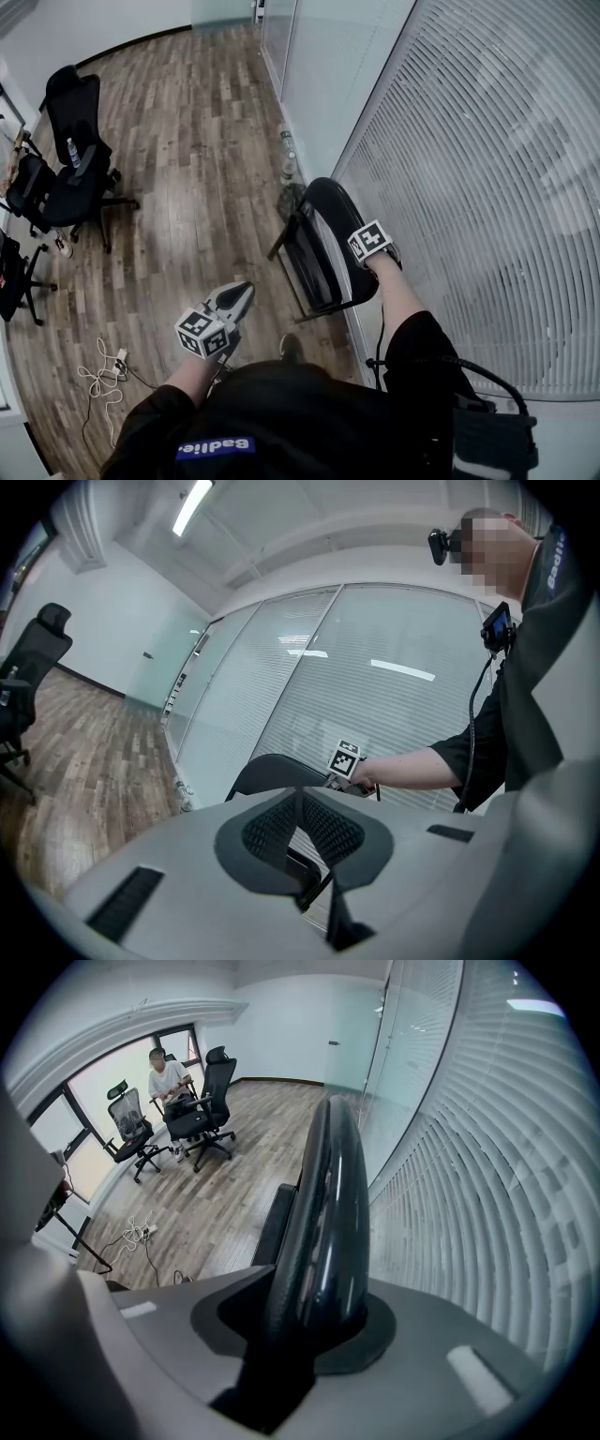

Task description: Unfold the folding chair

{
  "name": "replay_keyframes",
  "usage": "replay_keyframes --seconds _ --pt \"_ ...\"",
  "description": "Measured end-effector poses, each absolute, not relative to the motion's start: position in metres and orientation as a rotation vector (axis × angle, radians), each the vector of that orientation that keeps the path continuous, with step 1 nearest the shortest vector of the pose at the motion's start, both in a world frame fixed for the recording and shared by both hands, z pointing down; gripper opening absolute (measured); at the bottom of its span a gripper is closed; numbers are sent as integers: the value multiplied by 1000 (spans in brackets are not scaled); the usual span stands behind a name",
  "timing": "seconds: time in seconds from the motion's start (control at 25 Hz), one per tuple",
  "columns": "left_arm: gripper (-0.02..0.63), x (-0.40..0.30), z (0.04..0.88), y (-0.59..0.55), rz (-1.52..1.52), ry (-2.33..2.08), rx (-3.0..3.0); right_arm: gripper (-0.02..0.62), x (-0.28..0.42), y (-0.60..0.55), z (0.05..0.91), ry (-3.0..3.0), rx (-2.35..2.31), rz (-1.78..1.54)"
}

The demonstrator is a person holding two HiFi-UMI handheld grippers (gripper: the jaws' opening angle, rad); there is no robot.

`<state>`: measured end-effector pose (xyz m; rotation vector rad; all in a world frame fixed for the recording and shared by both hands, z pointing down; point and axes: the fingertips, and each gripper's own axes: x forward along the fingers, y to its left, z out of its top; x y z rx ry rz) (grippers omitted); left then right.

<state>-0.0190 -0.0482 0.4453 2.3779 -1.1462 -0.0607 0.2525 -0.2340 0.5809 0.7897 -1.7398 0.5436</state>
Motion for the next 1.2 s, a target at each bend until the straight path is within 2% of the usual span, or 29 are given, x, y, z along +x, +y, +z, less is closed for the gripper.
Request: replay_keyframes --seconds 0.68,1.2 --pt "11 13 472 -69 -50 -1074 2346 115 251 -232 584 -1756 781 548" --pt "63 36 501 -83 -39 -1031 2305 115 257 -233 594 -1763 779 556"
